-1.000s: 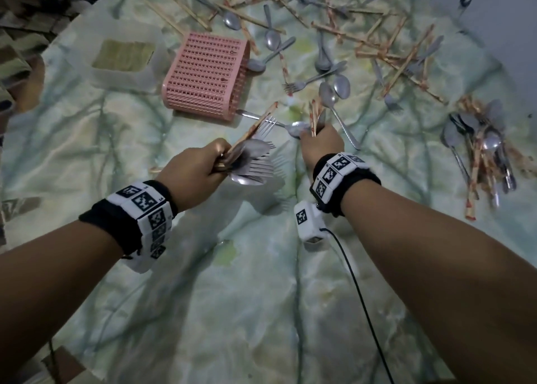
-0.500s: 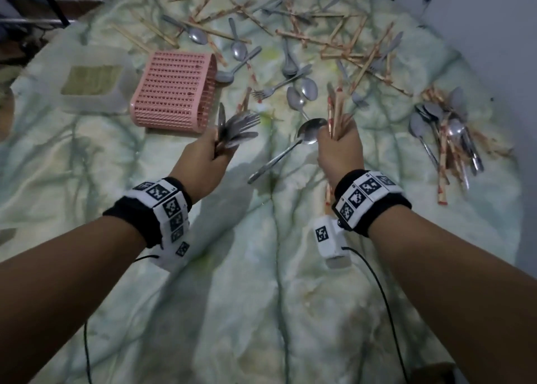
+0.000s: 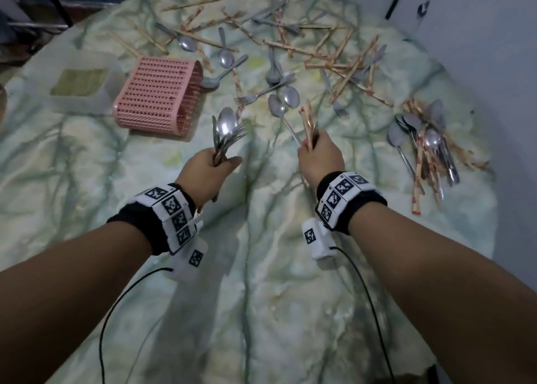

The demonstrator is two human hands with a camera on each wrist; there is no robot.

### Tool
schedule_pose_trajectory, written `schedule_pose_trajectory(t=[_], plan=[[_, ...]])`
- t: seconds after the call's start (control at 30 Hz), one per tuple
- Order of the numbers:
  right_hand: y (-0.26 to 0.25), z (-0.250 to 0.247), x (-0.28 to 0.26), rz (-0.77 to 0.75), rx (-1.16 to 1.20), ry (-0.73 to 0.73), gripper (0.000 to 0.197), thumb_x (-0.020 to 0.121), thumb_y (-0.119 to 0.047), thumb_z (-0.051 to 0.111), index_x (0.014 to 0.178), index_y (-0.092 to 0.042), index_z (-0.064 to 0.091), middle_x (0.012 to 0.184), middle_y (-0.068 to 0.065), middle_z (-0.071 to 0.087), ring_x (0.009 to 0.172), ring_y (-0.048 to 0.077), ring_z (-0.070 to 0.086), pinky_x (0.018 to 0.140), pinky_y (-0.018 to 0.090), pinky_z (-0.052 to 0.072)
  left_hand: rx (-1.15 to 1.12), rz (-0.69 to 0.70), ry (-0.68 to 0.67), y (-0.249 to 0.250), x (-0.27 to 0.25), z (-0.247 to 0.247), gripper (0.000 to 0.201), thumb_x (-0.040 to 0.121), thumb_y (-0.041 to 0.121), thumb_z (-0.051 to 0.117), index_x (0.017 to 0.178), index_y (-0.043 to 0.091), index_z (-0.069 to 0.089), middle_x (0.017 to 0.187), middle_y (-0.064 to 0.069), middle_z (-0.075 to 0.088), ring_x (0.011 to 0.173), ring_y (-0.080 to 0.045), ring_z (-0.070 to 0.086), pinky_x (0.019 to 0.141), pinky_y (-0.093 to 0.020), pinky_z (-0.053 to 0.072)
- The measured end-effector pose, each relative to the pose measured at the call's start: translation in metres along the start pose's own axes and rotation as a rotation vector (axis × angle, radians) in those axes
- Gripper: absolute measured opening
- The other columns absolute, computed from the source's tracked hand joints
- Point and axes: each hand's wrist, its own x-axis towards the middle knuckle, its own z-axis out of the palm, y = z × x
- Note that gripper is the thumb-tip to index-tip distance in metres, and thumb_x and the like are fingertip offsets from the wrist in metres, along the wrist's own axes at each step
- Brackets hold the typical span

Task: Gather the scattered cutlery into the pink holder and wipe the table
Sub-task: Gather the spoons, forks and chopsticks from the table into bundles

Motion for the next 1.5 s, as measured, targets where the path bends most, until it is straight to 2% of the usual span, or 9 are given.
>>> schedule_pose_trajectory(t=[0.2,0.4,0.57,0.73,0.97,1.1,1.2,1.3,1.5], plan=[[0.003,0.007,0.027,-0.113,-0.365,-0.081,0.030,0.094,-0.018,0.062,0.120,-0.008,0.048,0.120,0.017,0.059,0.103,0.037,0.062,0.071,0.035,0.042,0.039,-0.037,-0.010,-0.007,-0.013,-0.007,0.035,0.095,0.044,0.065,0.076,0.018,0.051,0.057,-0.001,0.046,0.037,-0.010,0.043,0.039,-0.027,0.043],[0.001,0.006,0.027,-0.088,-0.398,-0.140,0.025,0.092,-0.014,0.059,0.112,-0.007,0.046,0.099,0.018,0.064,0.087,0.037,0.063,0.066,0.035,0.043,0.049,-0.012,-0.011,-0.006,-0.009,0.002,0.033,0.095,0.042,0.066,0.076,0.020,0.049,0.059,0.001,0.047,0.037,-0.008,0.043,0.038,-0.026,0.042],[0.002,-0.010,0.008,0.023,-0.357,-0.285,0.016,0.083,-0.022,0.065,0.072,-0.020,0.055,0.077,0.005,0.063,0.070,0.026,0.061,0.056,0.027,0.042,0.041,0.040,-0.013,0.000,0.003,0.014,0.030,0.097,0.042,0.063,0.078,0.022,0.051,0.060,0.001,0.051,0.041,-0.014,0.048,0.041,-0.028,0.043],[0.023,-0.031,-0.022,0.140,-0.064,-0.220,0.015,0.094,-0.031,0.058,0.087,-0.019,0.064,0.080,0.005,0.066,0.074,0.026,0.064,0.068,0.034,0.052,0.045,0.104,-0.078,0.010,0.013,0.038,0.016,0.100,0.038,0.055,0.093,0.024,0.055,0.077,0.000,0.061,0.068,-0.023,0.056,0.063,-0.031,0.042],[0.060,-0.094,-0.056,0.249,0.337,0.056,0.016,0.101,-0.027,0.051,0.094,-0.017,0.061,0.081,0.003,0.063,0.061,0.017,0.054,0.055,0.030,0.045,-0.050,0.173,-0.141,0.054,0.002,0.103,0.022,0.098,0.042,0.055,0.096,0.020,0.058,0.072,0.000,0.058,0.062,-0.024,0.056,0.056,-0.030,0.043],[0.083,-0.135,-0.052,0.230,0.351,0.135,0.016,0.104,-0.024,0.047,0.107,-0.016,0.060,0.093,0.004,0.073,0.062,0.017,0.058,0.069,0.040,0.055,-0.052,0.193,-0.168,0.090,-0.003,0.143,0.015,0.095,0.034,0.052,0.088,0.021,0.052,0.070,-0.001,0.055,0.060,-0.025,0.053,0.053,-0.028,0.040],[0.103,-0.163,-0.035,0.227,0.396,0.183,0.016,0.106,-0.022,0.044,0.118,-0.018,0.053,0.089,0.003,0.073,0.055,0.014,0.056,0.057,0.030,0.051,-0.046,0.193,-0.188,0.113,0.002,0.173,0.011,0.096,0.024,0.047,0.093,0.013,0.046,0.071,-0.005,0.051,0.056,-0.024,0.051,0.051,-0.030,0.042],[0.128,-0.187,-0.010,0.231,0.434,0.179,0.013,0.105,-0.020,0.045,0.116,-0.019,0.052,0.092,0.006,0.073,0.062,0.015,0.061,0.064,0.032,0.054,0.000,0.159,-0.179,0.132,0.012,0.207,0.010,0.099,0.020,0.044,0.096,0.011,0.042,0.074,-0.008,0.052,0.053,-0.025,0.053,0.047,-0.031,0.044],[0.173,-0.247,0.040,0.176,0.246,0.089,0.018,0.106,-0.028,0.044,0.118,-0.023,0.056,0.097,-0.004,0.073,0.064,0.007,0.058,0.053,0.025,0.037,0.096,0.011,-0.083,0.163,0.026,0.274,0.019,0.103,0.027,0.048,0.109,0.010,0.043,0.089,-0.013,0.061,0.076,-0.033,0.065,0.053,-0.030,0.044]])
